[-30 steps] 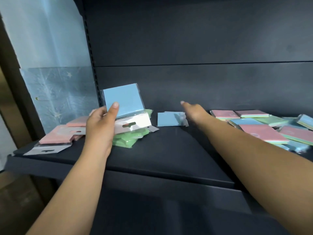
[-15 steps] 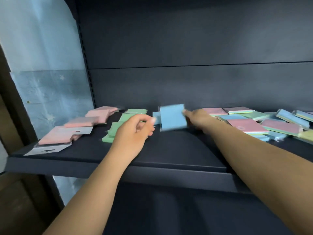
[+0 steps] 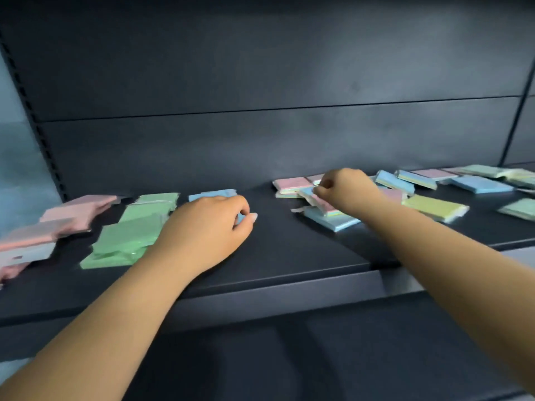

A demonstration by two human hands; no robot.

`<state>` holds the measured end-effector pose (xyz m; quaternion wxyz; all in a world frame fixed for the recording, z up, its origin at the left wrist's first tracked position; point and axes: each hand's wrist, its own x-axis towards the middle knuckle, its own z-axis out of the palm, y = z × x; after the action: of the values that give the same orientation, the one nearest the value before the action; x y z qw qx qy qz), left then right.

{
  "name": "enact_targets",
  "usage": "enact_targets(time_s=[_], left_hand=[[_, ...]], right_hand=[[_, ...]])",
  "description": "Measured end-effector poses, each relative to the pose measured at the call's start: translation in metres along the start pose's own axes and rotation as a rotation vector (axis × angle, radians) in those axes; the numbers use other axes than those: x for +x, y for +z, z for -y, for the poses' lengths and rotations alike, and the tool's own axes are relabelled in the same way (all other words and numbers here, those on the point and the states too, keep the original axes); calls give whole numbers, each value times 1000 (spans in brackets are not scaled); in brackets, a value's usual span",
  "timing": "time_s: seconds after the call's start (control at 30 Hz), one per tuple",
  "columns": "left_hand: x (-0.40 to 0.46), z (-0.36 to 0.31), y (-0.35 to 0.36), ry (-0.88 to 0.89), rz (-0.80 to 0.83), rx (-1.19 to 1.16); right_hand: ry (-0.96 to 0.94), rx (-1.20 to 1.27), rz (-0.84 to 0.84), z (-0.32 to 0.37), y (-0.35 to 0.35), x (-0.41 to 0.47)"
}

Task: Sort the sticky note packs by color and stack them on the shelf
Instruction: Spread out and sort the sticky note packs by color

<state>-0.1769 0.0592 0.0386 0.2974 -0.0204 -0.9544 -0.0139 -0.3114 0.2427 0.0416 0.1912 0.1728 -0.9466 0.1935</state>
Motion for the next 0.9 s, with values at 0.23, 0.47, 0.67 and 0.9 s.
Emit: enact_targets(time_s=[0.23, 0.47, 0.67, 0.9], left_hand=[[42, -66, 32, -196, 291, -288], [75, -112, 73, -392, 656, -117], [60, -121, 61, -558, 623, -198], [27, -126, 44, -525, 448, -315]], right_hand=[[111, 54, 115, -96, -40, -2], [-19, 243, 310, -154, -42, 3], [-298, 4, 485, -154, -36, -4], [-536, -86, 397, -171, -55, -40]])
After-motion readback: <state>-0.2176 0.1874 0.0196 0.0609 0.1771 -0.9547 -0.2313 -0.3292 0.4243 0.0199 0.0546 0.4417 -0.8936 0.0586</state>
